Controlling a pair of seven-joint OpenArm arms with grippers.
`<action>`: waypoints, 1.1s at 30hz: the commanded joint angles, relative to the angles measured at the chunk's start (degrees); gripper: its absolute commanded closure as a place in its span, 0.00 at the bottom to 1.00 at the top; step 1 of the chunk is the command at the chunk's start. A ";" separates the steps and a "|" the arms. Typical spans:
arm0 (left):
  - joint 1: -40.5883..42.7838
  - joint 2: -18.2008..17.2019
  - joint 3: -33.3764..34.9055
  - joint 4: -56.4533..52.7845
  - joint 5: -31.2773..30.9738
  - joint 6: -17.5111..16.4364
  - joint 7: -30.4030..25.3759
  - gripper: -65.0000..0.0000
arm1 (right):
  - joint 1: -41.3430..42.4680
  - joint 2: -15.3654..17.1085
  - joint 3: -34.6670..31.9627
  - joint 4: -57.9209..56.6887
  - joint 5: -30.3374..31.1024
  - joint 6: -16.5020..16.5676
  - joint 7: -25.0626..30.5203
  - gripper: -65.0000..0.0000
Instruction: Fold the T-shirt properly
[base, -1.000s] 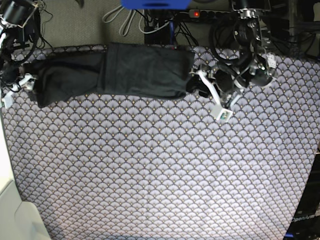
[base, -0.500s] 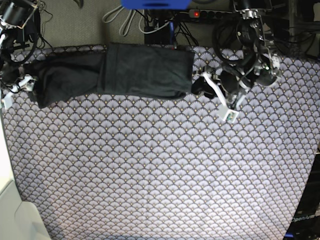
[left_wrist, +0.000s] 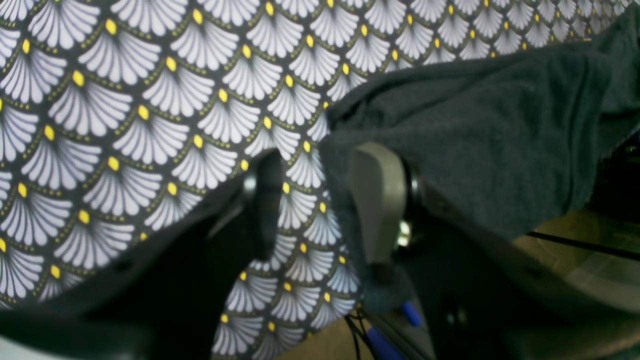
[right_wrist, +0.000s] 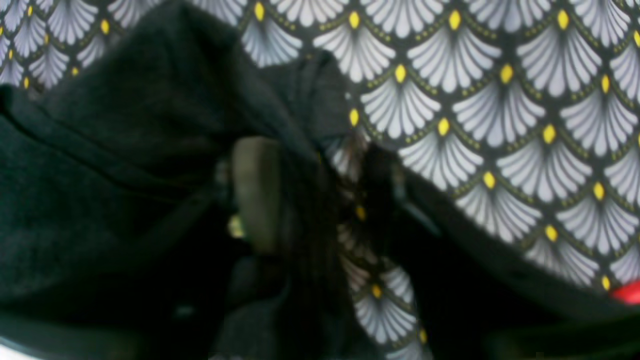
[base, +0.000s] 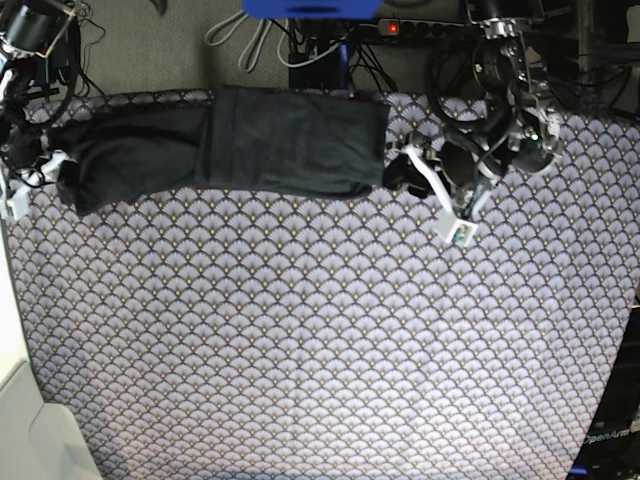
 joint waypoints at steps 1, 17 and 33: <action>-0.67 -0.07 -0.03 0.83 -0.92 -0.32 -0.77 0.61 | -0.94 -1.12 -1.93 -0.65 -0.46 1.02 -4.84 0.73; -0.49 0.02 -8.12 1.45 -4.62 -0.93 -0.77 0.61 | -5.51 -2.97 -3.60 16.40 -0.37 1.02 -4.14 1.00; 1.53 -3.85 -12.07 1.45 -6.73 -0.93 -0.77 0.61 | -8.41 -7.72 -3.60 33.11 -0.37 1.02 -4.23 1.00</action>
